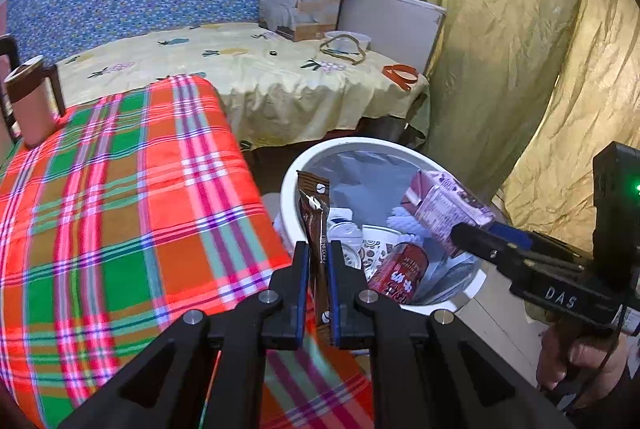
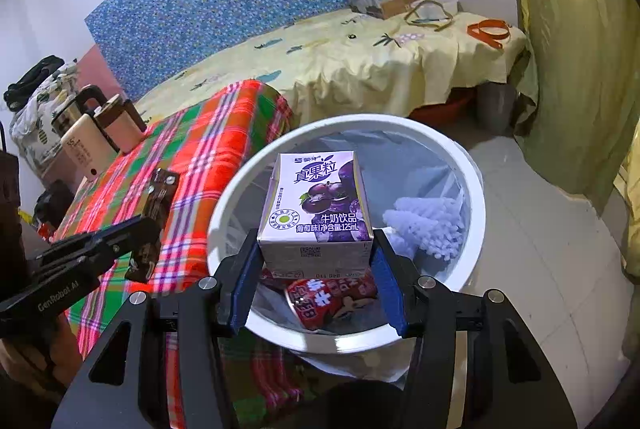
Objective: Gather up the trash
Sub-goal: 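Carry the milk carton and wrapper over the white bin with both tools, then drop the carton into the bin with right tool while left tool drops the wrapper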
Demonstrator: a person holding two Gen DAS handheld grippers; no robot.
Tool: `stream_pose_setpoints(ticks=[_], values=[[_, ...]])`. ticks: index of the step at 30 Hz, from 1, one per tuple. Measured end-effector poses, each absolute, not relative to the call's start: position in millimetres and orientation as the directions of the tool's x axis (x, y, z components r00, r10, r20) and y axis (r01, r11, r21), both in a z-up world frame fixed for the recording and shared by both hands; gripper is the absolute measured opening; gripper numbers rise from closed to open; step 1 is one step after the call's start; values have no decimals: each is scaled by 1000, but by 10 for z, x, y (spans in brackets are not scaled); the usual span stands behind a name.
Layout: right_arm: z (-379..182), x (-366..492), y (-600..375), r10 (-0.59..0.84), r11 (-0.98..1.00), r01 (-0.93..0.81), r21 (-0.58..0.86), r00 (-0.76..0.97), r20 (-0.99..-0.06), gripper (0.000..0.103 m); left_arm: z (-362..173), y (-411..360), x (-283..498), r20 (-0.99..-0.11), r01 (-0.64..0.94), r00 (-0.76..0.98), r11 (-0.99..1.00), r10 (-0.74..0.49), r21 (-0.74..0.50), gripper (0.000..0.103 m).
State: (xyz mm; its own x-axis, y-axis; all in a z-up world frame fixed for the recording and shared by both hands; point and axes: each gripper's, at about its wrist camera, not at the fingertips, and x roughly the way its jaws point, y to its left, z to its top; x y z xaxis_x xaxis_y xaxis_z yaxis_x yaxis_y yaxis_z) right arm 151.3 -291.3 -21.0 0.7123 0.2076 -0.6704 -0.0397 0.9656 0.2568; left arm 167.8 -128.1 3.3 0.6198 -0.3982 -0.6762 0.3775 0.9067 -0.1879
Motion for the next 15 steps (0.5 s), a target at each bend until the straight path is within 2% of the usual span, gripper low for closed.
stream_pose_setpoints(ticks=[15], values=[[-376,1670,-3056,190,971,-16,239,660,-727,55,-183,-1655,2039,-717,432,545,879,-434,-203,10]])
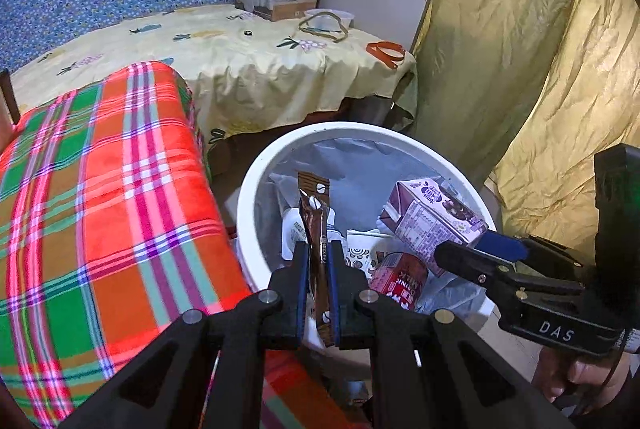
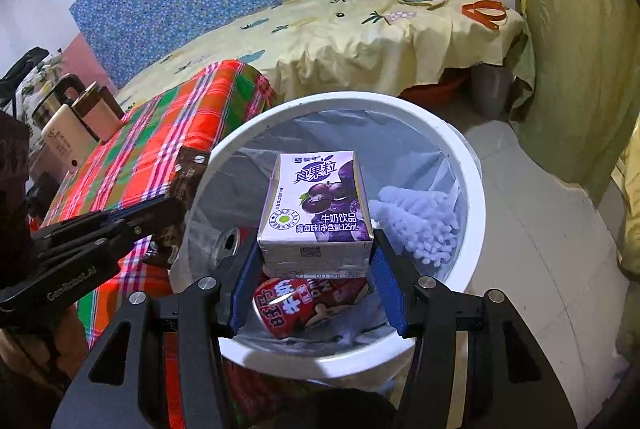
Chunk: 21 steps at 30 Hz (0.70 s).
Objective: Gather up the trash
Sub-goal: 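Drop the carton into the bin with right tool while left tool drops the wrapper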
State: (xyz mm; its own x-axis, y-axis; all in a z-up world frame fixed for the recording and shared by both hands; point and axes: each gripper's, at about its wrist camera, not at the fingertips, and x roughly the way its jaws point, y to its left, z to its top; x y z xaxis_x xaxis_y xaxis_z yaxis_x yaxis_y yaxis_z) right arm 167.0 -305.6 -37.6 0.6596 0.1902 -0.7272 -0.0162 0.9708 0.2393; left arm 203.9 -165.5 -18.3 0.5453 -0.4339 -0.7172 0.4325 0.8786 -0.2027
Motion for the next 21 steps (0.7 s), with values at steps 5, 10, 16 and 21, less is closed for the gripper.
stream_pose_setpoints(ticks=[5,10,16,21], values=[[-389,1730,-3054,202,970,-29,242,650,-733,56,-240,-1692,2109,-722,424,537,879,-436,-216,15],[-355,1712,-3034,212,969,-47,241,659,-722,57,-242,-1682,2121,-716,426,539,877,-443,-222,28],[-292,1649,-3048,195,972,-36,233,676,-710,58,-160,-1592,2045,-702,416,557,880,-445,-228,32],[-221,1535,-3022,189,973,-34,230,693,-696,58,-86,-1478,1933,-689,401,577,887,-438,-227,33]])
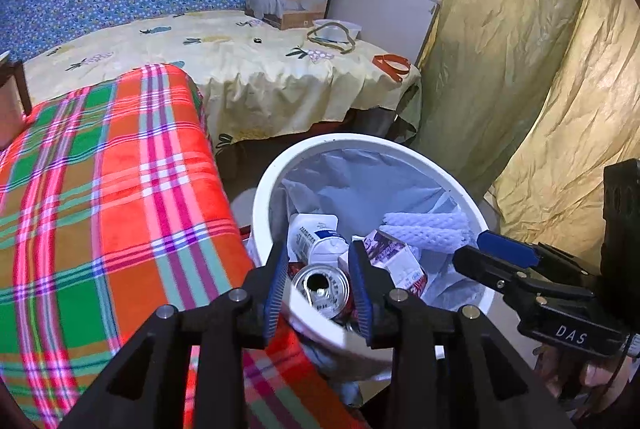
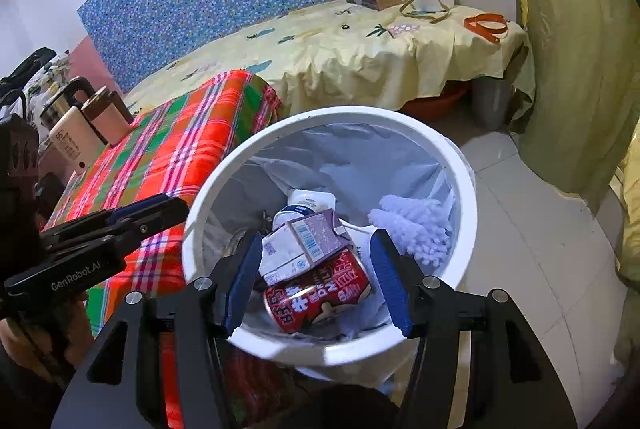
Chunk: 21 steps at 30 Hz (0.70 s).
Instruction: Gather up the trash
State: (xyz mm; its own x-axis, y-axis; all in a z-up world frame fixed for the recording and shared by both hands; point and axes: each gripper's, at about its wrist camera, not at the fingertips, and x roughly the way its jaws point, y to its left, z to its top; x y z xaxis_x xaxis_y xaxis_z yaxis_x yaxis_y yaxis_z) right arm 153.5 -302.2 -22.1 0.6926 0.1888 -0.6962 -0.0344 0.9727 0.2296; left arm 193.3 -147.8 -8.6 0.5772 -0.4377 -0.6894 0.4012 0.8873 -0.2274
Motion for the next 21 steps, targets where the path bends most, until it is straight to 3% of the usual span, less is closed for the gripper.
stream_pose_setpoints(ticks=[21], values=[[70,985,-2600,198,979,-126,158,762,-617,58,300,-946,1081,-600,316,719,934,-352,-169,38]])
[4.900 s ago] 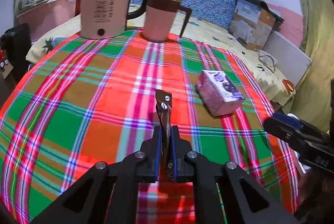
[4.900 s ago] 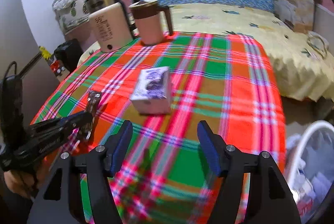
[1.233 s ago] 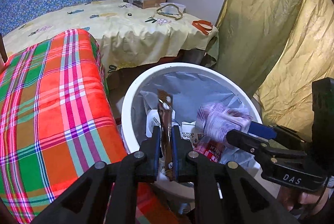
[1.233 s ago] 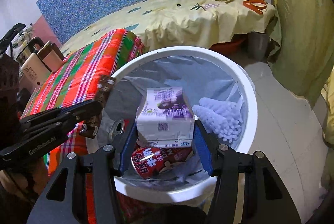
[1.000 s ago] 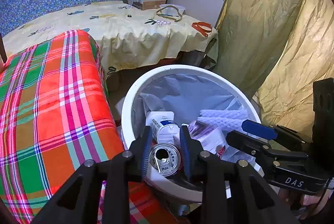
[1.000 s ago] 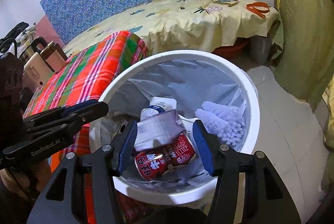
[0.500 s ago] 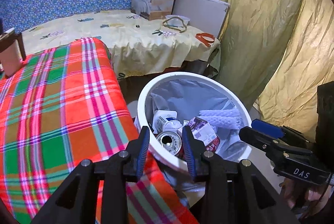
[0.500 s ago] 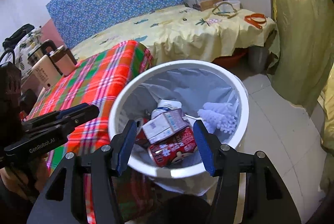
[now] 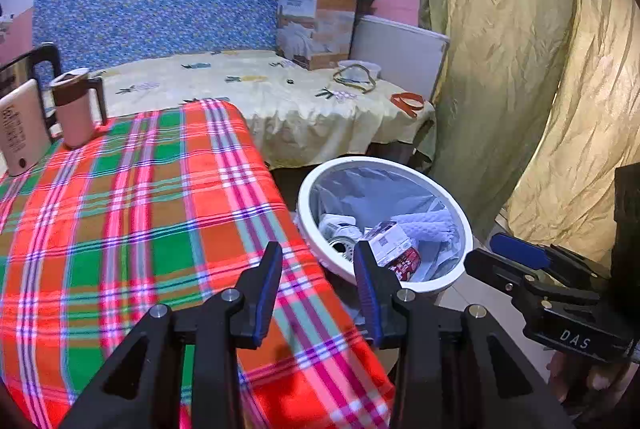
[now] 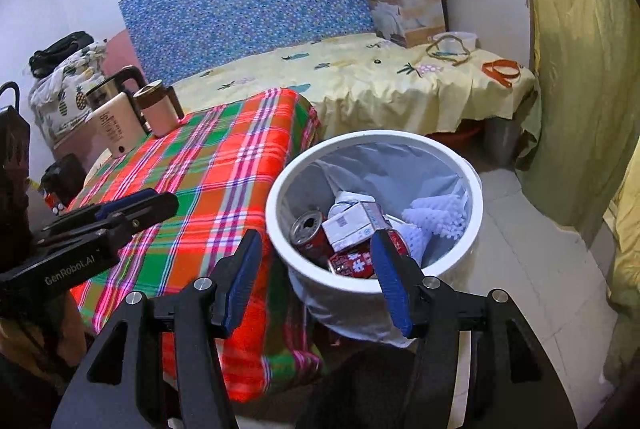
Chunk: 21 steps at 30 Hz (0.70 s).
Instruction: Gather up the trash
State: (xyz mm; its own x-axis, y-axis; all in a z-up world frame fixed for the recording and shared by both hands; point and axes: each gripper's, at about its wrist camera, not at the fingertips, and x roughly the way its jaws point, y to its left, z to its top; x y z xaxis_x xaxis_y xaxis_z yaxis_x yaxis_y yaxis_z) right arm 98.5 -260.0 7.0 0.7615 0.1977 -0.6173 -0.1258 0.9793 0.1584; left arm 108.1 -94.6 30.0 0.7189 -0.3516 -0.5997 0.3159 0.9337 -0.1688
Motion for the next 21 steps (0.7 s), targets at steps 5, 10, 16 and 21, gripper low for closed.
stream_pose_setpoints(ticks=[5,10,16,21], values=[[97,846,-2512,193,981,-140,133,771,-607,58,288,-833,921,-590,281,741,946,-320,-160,38],[116,716,-2452,181,983,-147,106,780,-599,58,281,-748,776,-583,253,757,955,-295,-155,38],[126,618,-2419,172,985,-147,92,789,-589,58,272,-702,614,-573,239,772,961,-276,-141,38],[117,585,-2400,173,985,-147,92,792,-585,58,227,-689,533,-580,237,767,961,-274,-140,38]])
